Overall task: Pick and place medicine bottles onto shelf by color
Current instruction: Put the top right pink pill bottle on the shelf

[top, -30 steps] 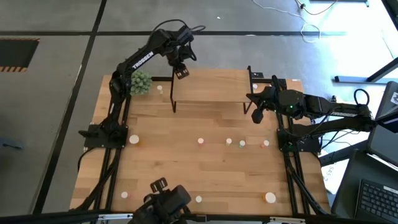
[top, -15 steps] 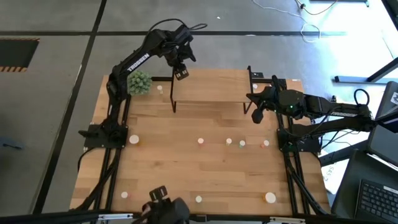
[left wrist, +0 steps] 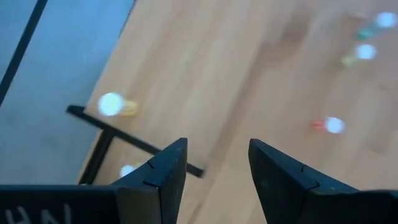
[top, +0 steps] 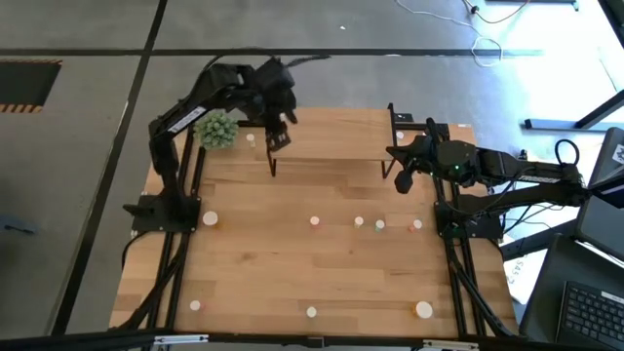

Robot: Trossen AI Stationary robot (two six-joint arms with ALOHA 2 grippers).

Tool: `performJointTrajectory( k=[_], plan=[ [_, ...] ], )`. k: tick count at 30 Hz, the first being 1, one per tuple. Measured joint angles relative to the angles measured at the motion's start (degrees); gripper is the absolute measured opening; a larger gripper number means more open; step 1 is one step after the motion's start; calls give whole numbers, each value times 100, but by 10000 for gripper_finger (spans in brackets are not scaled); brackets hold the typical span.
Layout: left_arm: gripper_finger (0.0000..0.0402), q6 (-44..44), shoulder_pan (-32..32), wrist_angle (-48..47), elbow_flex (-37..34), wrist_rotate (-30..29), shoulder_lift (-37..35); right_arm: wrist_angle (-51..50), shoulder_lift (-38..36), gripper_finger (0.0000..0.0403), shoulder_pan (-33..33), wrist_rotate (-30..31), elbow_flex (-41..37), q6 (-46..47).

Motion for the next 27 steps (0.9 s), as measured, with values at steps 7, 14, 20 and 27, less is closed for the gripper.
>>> performJointTrajectory(
  k=[7, 14, 20, 27],
  plan=[
    [167, -783, -935, -211, 0, 9, -84, 0, 0, 6, 0, 0, 0, 0],
    [167, -1997, -1559, -194, 0, 7, -70, 1, 0, 6, 0, 0, 0, 0],
    [167, -3020, -1961, -194, -2, -10, -66, 0, 0, 6, 0, 0, 0, 0],
    [167, -4322, -2563, -191, -238, -283, -68, 2, 1, 6, 0, 0, 0, 0]
  ],
)
